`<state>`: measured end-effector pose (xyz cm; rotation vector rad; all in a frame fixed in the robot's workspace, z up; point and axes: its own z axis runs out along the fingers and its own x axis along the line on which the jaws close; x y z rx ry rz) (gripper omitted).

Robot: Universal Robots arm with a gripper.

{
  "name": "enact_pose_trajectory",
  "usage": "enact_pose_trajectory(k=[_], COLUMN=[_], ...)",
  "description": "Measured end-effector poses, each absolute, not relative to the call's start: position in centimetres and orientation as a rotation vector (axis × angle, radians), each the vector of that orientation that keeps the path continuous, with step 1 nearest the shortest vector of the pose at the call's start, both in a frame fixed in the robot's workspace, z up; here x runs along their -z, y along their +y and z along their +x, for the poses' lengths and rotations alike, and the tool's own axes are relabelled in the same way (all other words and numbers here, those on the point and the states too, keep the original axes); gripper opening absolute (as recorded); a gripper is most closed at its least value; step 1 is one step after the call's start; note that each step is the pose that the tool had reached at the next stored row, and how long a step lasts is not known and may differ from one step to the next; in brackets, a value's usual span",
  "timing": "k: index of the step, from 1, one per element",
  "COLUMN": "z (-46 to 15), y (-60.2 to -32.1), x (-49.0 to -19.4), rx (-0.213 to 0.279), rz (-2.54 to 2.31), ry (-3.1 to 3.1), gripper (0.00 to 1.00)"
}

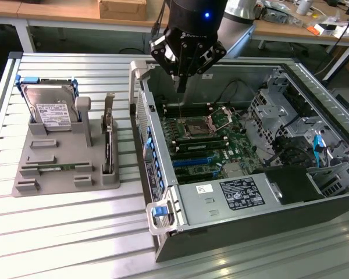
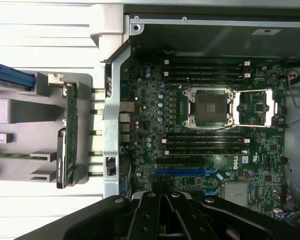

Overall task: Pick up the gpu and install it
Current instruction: 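Reach for the gpu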

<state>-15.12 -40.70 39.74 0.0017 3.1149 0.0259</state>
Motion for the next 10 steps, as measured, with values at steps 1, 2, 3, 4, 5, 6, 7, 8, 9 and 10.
enact_pose_trajectory(k=[1, 2, 3, 4, 5, 6, 7, 8, 9, 10], z=[-15.16, -15.21, -15.3, -15.35, -15.39, -15.42, -15.47, -15.51, -15.6, -15.65], y=[-40.7, -40.7, -40.7, -40.7, -40.7, -40.7, -40.7, -40.7, -40.7, -40.7], x=[-39.75, -39.74, -39.75, -39.74, -39.75, -39.75, -39.75, -39.75, -39.74, -39.75], rx=[-0.026, -0.026, -0.026, -0.026, -0.026, -0.026, -0.026, -0.026, -0.026, -0.026], rz=[0.002, 0.002, 0.002, 0.002, 0.002, 0.002, 0.002, 0.002, 0.002, 0.002], ry=[3.115, 3.115, 3.115, 3.115, 3.115, 3.115, 3.115, 3.115, 3.115, 3.115], gripper=[0.11, 0.11, 0.11, 0.11, 0.11, 0.11, 0.11, 0.11, 0.11, 0.11])
